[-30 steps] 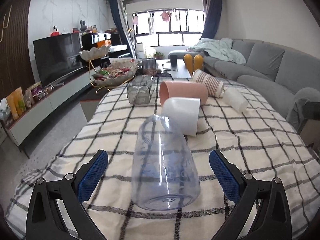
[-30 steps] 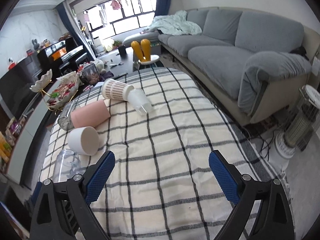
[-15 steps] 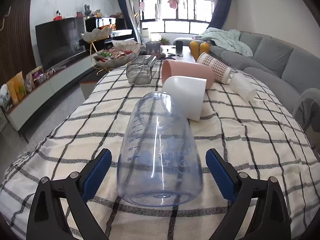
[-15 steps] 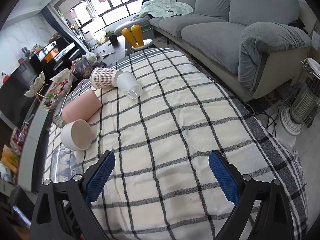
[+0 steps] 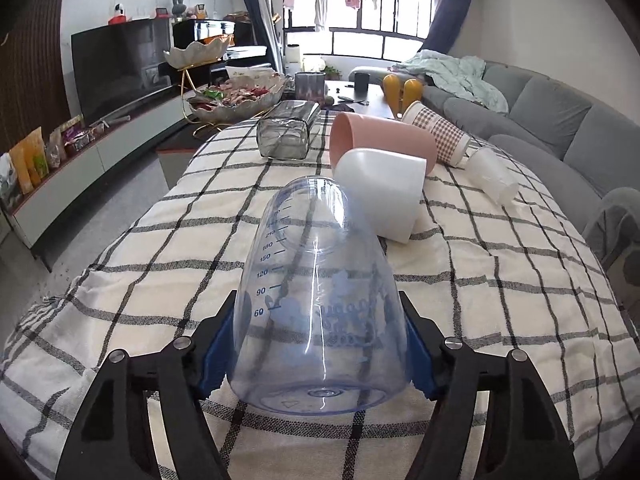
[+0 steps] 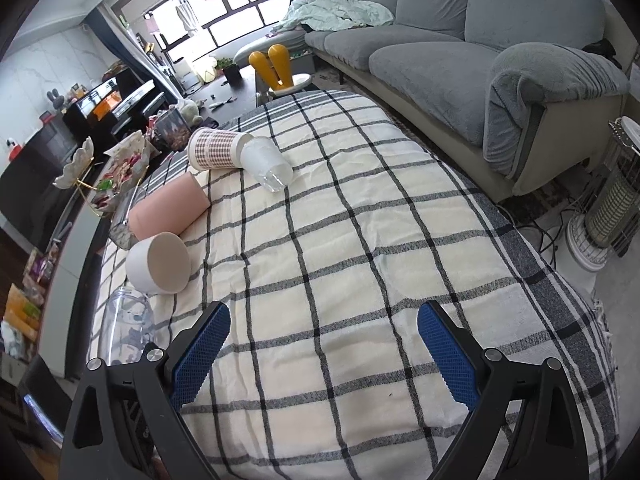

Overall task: Flip cup upside down
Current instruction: 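Rotate the held bottle with the left tool so its opening faces down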

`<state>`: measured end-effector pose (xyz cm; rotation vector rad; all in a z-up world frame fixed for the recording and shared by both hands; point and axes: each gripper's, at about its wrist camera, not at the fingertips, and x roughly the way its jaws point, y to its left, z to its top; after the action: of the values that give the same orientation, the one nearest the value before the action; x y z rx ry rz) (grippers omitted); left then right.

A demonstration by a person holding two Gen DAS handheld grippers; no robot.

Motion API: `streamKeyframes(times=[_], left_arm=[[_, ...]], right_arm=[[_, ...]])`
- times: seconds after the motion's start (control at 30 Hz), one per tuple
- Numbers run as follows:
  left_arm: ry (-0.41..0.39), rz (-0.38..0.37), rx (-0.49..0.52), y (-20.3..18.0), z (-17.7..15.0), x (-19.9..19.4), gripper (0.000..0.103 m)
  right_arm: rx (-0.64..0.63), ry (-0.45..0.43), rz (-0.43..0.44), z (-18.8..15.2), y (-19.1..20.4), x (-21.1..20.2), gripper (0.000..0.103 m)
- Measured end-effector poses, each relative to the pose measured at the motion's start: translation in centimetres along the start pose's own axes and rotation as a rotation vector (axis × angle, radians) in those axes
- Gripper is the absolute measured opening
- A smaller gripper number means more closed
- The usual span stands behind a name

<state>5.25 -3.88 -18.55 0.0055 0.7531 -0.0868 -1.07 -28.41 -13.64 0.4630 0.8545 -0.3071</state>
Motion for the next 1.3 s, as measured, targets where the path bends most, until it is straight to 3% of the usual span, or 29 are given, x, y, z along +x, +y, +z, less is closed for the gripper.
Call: streamKeyframes(times=[0.17,0.3,0.4,0.57,0.7,0.83,1.03,1.3], left_arm=[[0.035,-0.023,0.033,-0.2,1.0,-1.4,0.072],[0.129,-0.033,0.104,-0.3,2.6,-2.7,0.072],[0.269,-0.055,0.178,-0.5,4.1,-3.1,0.072],[0.504,-0.020,0.338,-1.7,6.8,-2.9,0.072],[0.738,-0.061,0.431,-3.2,8.1,-1.7,0.072],[0.929,-0.105,0.463,-5.2,9.2,-0.2,0.071],[1.112,-0.094,0.474,-7.4,10.4,3.2,0.071],[1.245,-0.093,0.481,-9.3,10.4,6.4,0.071]], right_arm=[[0.005,-0.016,0.015,0.4,0.5,-1.2,0.095],[0.050,0.014,0.048,1.3,0.9,-2.0,0.095],[0.065,0.030,0.062,2.1,1.9,-2.6,0.095],[0.097,0.076,0.090,4.2,3.1,-2.9,0.095],[0.132,0.117,0.121,5.6,3.4,-2.8,0.095],[0.177,0.126,0.127,7.5,2.7,-2.6,0.095],[0.248,0.177,0.116,9.9,1.2,-0.3,0.095],[0.268,0.227,0.122,10.7,0.6,2.5,0.095]])
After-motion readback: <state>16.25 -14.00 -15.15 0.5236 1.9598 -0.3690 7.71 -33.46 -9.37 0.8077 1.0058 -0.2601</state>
